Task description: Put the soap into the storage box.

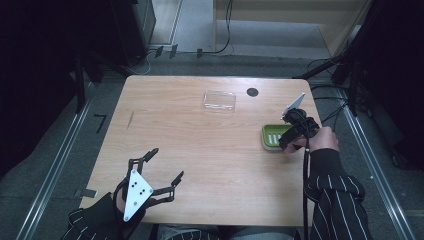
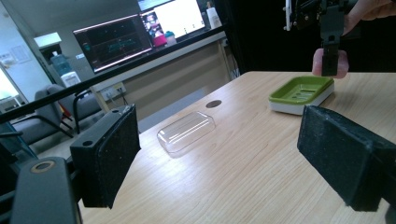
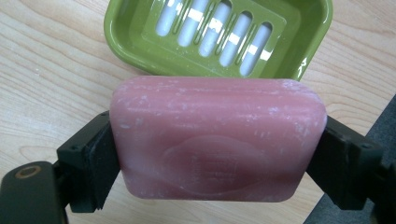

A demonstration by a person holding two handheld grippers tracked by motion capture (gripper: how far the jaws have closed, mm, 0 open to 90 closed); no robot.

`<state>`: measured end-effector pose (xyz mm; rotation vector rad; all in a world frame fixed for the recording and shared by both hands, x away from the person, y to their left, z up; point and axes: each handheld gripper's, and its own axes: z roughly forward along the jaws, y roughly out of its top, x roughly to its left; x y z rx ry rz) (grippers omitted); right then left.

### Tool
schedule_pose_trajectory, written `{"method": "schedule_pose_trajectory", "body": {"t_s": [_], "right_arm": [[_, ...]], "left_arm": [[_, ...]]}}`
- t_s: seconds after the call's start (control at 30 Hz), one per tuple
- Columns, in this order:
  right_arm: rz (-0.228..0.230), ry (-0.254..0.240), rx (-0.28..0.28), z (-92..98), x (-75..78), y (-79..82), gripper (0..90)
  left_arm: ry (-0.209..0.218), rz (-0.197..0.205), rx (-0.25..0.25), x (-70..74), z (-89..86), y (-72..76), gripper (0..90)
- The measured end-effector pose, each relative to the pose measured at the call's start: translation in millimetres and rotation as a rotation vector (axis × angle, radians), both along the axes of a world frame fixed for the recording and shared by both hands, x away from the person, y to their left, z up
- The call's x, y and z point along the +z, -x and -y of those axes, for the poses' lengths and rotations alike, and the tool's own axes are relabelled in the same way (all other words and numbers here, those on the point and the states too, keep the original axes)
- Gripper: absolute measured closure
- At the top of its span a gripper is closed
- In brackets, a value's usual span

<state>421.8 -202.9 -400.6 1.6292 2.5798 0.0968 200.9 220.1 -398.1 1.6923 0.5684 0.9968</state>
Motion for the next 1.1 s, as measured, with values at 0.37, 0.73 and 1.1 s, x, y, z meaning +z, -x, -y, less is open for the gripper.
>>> {"method": "schedule_pose_trajectory", "body": {"t_s": [0.37, 0.73, 1.1], "right_arm": [[0.007, -0.008, -0.008, -2.2, 1.1, -10.6, 13.9], [0.014, -0.004, -0.01, -3.8, -0.4, -20.1, 13.9], [0.009, -0.016, -0.022, -5.0, -2.8, -28.0, 13.9]], "left_arm": [[0.001, -0.001, 0.0, 0.0, 0.0, 0.0, 13.6], [0.004, 0.0, 0.001, 0.0, -0.2, -0.1, 13.6], [0.005, 0.0, 0.002, 0.0, -0.2, -0.1, 13.6]]}}
